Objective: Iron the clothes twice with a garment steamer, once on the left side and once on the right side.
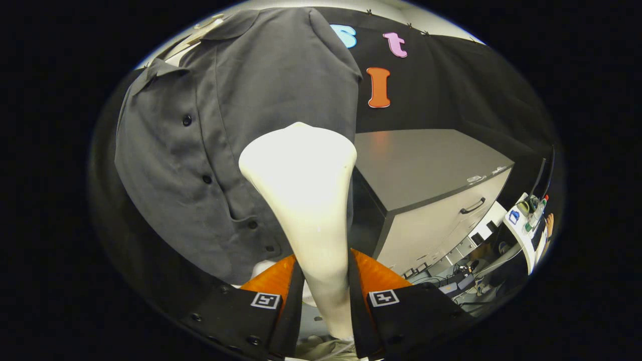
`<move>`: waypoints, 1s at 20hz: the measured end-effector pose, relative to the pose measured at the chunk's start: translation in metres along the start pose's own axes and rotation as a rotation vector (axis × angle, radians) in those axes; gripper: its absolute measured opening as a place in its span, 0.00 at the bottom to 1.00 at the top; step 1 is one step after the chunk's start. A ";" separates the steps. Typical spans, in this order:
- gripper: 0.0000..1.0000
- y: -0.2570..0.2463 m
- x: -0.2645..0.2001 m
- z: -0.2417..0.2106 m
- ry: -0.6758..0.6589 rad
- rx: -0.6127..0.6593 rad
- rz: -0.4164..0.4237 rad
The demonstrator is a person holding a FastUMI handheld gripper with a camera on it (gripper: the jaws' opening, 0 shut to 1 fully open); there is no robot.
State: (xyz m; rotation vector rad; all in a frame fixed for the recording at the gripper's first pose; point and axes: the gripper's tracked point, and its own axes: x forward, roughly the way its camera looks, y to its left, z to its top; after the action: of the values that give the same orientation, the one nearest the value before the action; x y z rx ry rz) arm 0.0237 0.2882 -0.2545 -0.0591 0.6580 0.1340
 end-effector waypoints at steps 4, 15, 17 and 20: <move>0.50 0.020 -0.020 0.028 -0.057 0.002 0.025; 0.50 0.086 -0.049 0.087 -0.197 -0.039 0.093; 0.50 0.100 -0.053 0.094 -0.216 -0.052 0.110; 0.50 0.120 -0.058 0.101 -0.242 -0.072 0.142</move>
State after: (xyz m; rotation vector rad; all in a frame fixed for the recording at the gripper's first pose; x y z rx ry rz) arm 0.0220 0.4106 -0.1406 -0.0639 0.4155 0.2971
